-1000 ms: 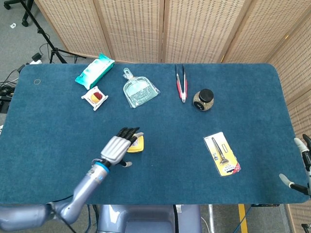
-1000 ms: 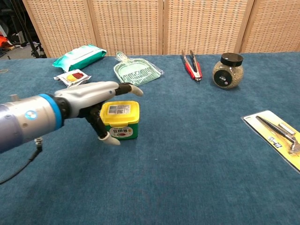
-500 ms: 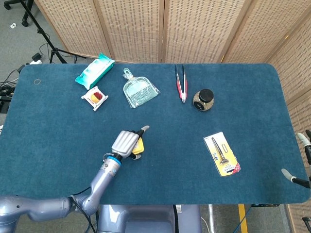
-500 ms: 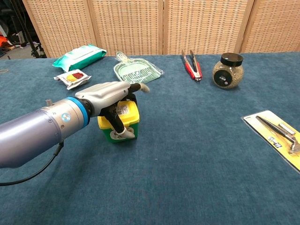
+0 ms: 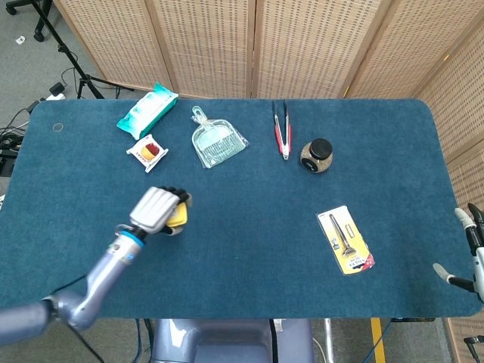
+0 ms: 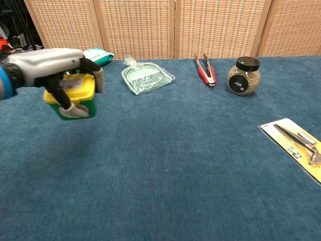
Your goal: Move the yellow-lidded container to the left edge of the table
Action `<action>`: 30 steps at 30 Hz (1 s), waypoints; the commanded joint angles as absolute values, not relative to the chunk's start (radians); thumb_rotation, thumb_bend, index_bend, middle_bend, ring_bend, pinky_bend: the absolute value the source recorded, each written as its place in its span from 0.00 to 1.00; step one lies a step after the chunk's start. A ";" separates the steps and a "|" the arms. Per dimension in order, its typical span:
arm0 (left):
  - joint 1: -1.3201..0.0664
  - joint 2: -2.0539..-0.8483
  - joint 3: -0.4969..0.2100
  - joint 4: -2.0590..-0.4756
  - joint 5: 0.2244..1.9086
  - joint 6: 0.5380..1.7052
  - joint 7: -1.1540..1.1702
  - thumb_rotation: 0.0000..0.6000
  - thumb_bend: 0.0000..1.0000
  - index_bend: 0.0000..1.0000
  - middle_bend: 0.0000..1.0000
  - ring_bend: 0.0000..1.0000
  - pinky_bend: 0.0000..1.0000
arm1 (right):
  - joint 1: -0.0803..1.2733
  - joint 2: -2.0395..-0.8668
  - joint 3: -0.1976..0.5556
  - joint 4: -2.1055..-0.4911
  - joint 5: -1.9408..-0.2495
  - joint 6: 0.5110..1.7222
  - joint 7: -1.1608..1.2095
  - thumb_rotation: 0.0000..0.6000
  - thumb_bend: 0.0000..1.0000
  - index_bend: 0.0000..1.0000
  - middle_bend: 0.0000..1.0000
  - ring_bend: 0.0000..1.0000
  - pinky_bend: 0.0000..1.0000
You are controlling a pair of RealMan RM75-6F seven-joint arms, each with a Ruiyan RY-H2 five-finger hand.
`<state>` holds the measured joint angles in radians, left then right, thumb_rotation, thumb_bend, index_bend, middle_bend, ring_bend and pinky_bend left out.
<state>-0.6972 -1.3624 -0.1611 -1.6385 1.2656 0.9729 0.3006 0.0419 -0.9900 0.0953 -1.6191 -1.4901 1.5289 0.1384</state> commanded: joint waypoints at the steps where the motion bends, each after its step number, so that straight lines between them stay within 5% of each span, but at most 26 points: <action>1: -0.596 -1.193 -0.026 -1.590 1.524 1.039 0.028 1.00 0.14 0.47 0.49 0.48 0.53 | 0.043 -1.000 0.090 -1.625 -1.500 1.530 0.111 1.00 0.00 0.05 0.00 0.00 0.00; 7: -0.537 -1.185 0.052 -1.369 1.608 1.103 -0.190 1.00 0.13 0.47 0.49 0.48 0.53 | 0.045 -1.009 0.088 -1.632 -1.501 1.530 0.084 1.00 0.00 0.05 0.00 0.00 0.00; 19: -0.516 -1.363 0.135 -0.953 1.712 1.144 -0.419 1.00 0.12 0.48 0.49 0.48 0.53 | 0.050 -1.047 0.090 -1.638 -1.488 1.527 -0.025 1.00 0.00 0.05 0.00 0.00 0.00; 23: -0.515 -1.389 0.147 -0.898 1.723 1.151 -0.443 1.00 0.04 0.44 0.37 0.42 0.52 | 0.052 -1.052 0.091 -1.639 -1.483 1.522 -0.035 1.00 0.00 0.05 0.00 0.00 0.00; 25: -0.516 -1.395 0.153 -0.888 1.719 1.134 -0.452 1.00 0.01 0.29 0.19 0.26 0.41 | 0.051 -1.052 0.091 -1.639 -1.481 1.523 -0.035 1.00 0.00 0.05 0.00 0.00 0.00; 27: -0.521 -1.383 0.159 -0.906 1.707 1.102 -0.474 1.00 0.00 0.06 0.02 0.04 0.14 | 0.050 -1.051 0.092 -1.640 -1.480 1.524 -0.034 1.00 0.00 0.05 0.00 0.00 0.00; 30: -0.521 -1.338 0.160 -0.960 1.699 1.110 -0.527 1.00 0.00 0.00 0.00 0.00 0.00 | 0.049 -1.050 0.092 -1.643 -1.480 1.526 -0.032 1.00 0.00 0.05 0.00 0.00 0.00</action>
